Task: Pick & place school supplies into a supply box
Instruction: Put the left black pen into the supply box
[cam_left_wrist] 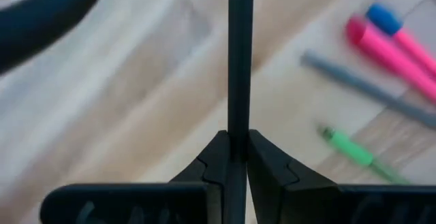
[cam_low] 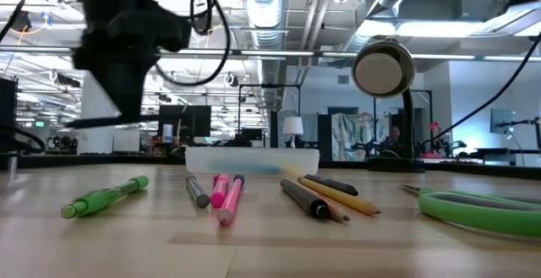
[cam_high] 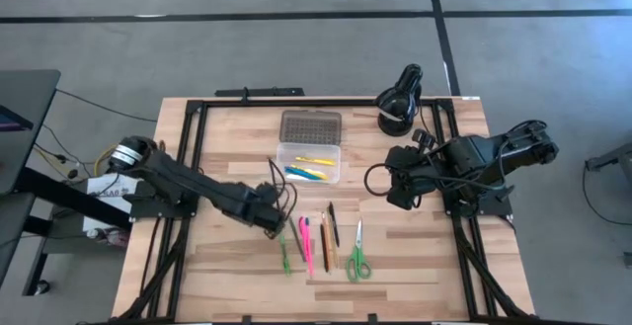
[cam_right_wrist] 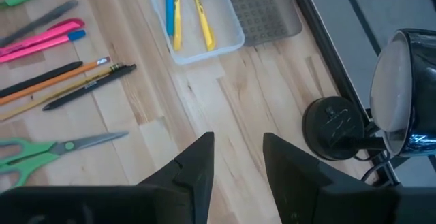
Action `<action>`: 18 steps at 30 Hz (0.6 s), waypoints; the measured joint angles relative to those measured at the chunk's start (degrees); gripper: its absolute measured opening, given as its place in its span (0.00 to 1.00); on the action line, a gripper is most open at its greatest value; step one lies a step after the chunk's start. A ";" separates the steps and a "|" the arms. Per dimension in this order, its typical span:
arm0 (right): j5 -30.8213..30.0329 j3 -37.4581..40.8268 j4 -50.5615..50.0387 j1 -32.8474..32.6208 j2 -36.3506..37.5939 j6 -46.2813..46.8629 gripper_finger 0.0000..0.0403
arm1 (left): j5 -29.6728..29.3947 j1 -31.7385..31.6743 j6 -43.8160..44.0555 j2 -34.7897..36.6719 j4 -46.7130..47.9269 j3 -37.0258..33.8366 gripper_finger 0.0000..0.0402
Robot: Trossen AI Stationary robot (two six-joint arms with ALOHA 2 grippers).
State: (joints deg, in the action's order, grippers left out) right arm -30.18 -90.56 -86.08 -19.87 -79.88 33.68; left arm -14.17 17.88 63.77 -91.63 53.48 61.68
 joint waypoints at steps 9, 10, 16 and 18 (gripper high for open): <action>-0.19 0.00 0.02 0.02 -0.02 4.23 0.30 | -1.21 -13.82 -30.47 1.62 -5.02 0.03 0.06; -0.19 0.00 0.02 0.02 -0.02 5.01 0.30 | -1.14 -15.42 -33.65 1.55 -6.53 0.03 0.06; -0.22 0.00 0.54 0.02 -0.02 10.75 0.30 | 1.57 -24.16 -51.95 1.53 -13.38 0.12 0.06; -0.24 0.00 1.61 0.02 -0.02 12.22 0.30 | 2.48 -26.42 -57.66 1.53 -15.38 0.12 0.06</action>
State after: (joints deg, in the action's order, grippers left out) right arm -30.42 -90.56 -84.47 -19.86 -79.90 45.90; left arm -11.69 -8.53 6.11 -90.11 38.10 61.80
